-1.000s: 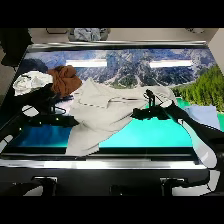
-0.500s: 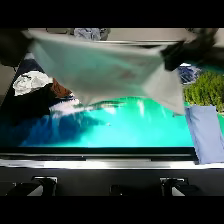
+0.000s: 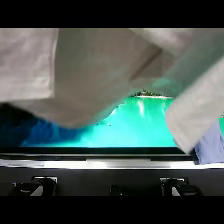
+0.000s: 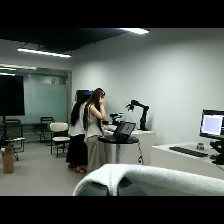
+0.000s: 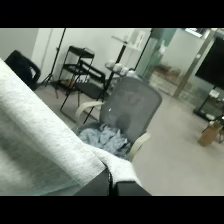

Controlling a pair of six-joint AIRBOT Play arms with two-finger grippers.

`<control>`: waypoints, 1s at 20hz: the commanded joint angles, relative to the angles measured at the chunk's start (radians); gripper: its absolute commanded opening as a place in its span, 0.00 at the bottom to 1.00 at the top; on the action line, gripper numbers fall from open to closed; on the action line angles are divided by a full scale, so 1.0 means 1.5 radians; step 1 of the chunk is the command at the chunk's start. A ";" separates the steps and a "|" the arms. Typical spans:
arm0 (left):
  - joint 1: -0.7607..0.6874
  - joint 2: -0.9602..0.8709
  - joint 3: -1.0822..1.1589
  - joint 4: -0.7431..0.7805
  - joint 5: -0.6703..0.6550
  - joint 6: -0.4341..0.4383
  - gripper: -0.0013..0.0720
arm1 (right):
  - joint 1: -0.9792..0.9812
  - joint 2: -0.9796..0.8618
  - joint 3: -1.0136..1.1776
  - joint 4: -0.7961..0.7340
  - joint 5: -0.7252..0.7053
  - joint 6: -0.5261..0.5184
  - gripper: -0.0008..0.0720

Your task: Fold the shirts.

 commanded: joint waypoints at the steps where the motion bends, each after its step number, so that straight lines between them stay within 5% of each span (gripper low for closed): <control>1: -0.001 0.004 -0.009 0.130 -0.076 -0.062 0.06 | -0.001 -0.015 0.005 -0.027 0.182 0.054 0.08; 4: -0.001 -0.014 -0.098 0.221 -0.167 -0.080 0.06 | -0.001 -0.121 -0.018 -0.038 0.440 0.079 0.07; 6: -0.001 -0.038 -0.196 0.257 -0.161 -0.079 0.06 | -0.001 -0.202 -0.099 -0.037 0.453 0.070 0.07; 10: -0.001 -0.157 -0.384 0.286 0.028 -0.079 0.06 | -0.001 -0.410 -0.217 -0.008 0.168 0.011 0.07; 14: -0.001 -0.338 -0.416 0.271 0.151 -0.082 0.06 | -0.001 -0.611 -0.216 0.169 -0.124 0.000 0.07; 17: -0.002 -0.425 -0.417 0.215 0.127 -0.082 0.06 | 0.003 -0.687 -0.216 0.290 -0.167 -0.001 0.08; 20: -0.008 -0.474 -0.417 0.106 0.089 -0.102 0.06 | 0.019 -0.711 -0.216 0.282 -0.149 -0.001 0.08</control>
